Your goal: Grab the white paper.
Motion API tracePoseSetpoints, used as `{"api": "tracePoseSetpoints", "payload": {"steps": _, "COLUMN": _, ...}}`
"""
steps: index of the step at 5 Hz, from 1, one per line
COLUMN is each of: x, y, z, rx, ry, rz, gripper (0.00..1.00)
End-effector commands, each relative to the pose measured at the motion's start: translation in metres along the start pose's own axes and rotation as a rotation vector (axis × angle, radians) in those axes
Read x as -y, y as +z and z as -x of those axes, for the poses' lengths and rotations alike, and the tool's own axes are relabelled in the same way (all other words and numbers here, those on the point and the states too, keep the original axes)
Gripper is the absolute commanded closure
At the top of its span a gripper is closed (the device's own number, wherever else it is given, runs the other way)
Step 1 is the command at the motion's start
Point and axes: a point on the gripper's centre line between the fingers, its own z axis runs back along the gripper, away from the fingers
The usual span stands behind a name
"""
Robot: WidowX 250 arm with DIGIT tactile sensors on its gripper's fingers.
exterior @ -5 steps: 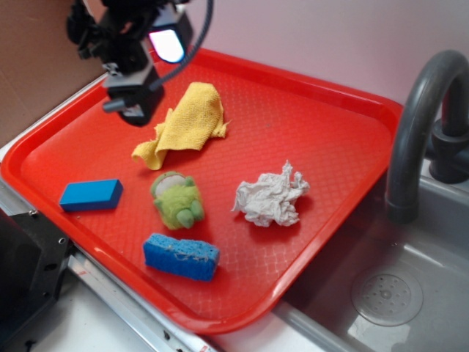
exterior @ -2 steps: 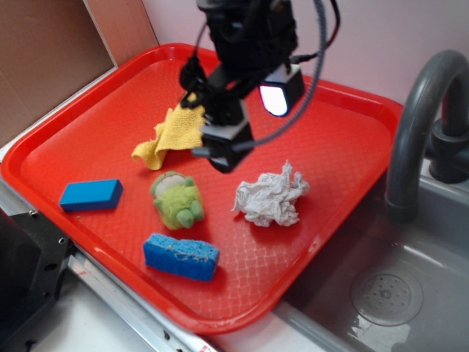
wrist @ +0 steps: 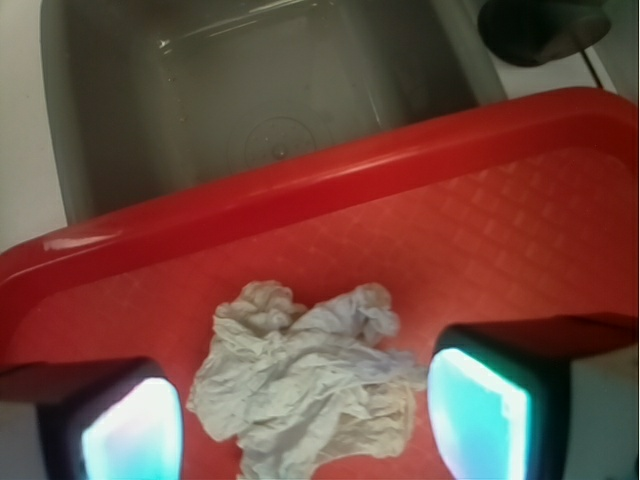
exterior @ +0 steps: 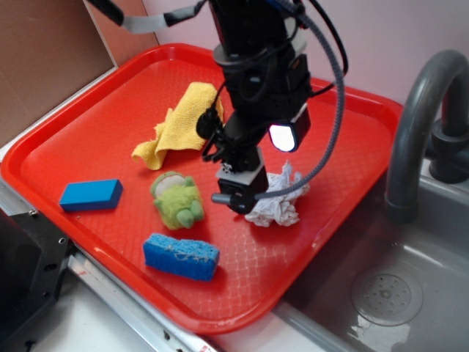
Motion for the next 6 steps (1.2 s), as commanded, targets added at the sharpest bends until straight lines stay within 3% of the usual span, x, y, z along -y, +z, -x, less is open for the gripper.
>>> {"api": "tracePoseSetpoints", "payload": {"steps": 1, "x": 0.017, "y": -0.031, "z": 0.001, "rx": -0.096, "ry": 0.058, "rz": -0.059, "gripper": 0.00}}
{"api": "tracePoseSetpoints", "payload": {"steps": 3, "x": 0.018, "y": -0.046, "z": -0.003, "rx": -0.155, "ry": 0.020, "rz": -0.076, "gripper": 0.00}}
{"api": "tracePoseSetpoints", "payload": {"steps": 4, "x": 0.017, "y": -0.045, "z": -0.001, "rx": -0.145, "ry": 0.066, "rz": -0.109, "gripper": 1.00}}
{"api": "tracePoseSetpoints", "payload": {"steps": 5, "x": 0.012, "y": -0.036, "z": 0.007, "rx": -0.125, "ry": 0.190, "rz": -0.141, "gripper": 1.00}}
{"api": "tracePoseSetpoints", "payload": {"steps": 6, "x": 0.006, "y": -0.033, "z": 0.018, "rx": -0.144, "ry": 0.263, "rz": -0.145, "gripper": 1.00}}
